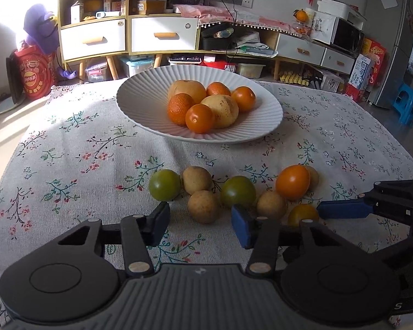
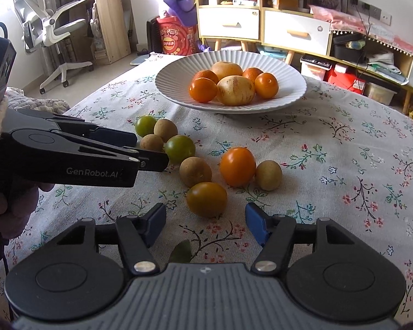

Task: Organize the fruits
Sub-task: 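Grasp a small brown fruit with the left tool while the right tool grasps a dark yellow tomato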

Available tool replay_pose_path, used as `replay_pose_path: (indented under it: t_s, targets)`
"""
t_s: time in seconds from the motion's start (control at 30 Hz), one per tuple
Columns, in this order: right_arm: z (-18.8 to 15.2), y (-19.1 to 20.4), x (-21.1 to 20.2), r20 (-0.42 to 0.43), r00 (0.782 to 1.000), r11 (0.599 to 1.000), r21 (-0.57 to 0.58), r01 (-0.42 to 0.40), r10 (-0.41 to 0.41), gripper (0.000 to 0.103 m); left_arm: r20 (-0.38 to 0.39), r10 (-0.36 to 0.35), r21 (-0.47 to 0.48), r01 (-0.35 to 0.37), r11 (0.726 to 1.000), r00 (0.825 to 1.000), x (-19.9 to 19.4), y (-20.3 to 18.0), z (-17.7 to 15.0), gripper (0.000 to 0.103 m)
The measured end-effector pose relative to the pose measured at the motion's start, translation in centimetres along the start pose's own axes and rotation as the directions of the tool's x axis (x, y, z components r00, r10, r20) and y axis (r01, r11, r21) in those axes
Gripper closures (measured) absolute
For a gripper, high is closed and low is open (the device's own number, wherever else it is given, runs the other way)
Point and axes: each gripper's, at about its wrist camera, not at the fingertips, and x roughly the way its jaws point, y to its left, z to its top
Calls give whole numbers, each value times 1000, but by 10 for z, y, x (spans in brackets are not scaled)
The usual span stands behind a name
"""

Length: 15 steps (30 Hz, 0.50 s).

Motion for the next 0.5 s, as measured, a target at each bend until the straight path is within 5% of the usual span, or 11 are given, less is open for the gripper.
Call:
replay_pose_path:
  t_s: [0.5]
  targets:
    - [5,1,2,-9,1000,1000,0,2,-2,61,-23,-4,-26,4,1000,1000,3,0,6,92]
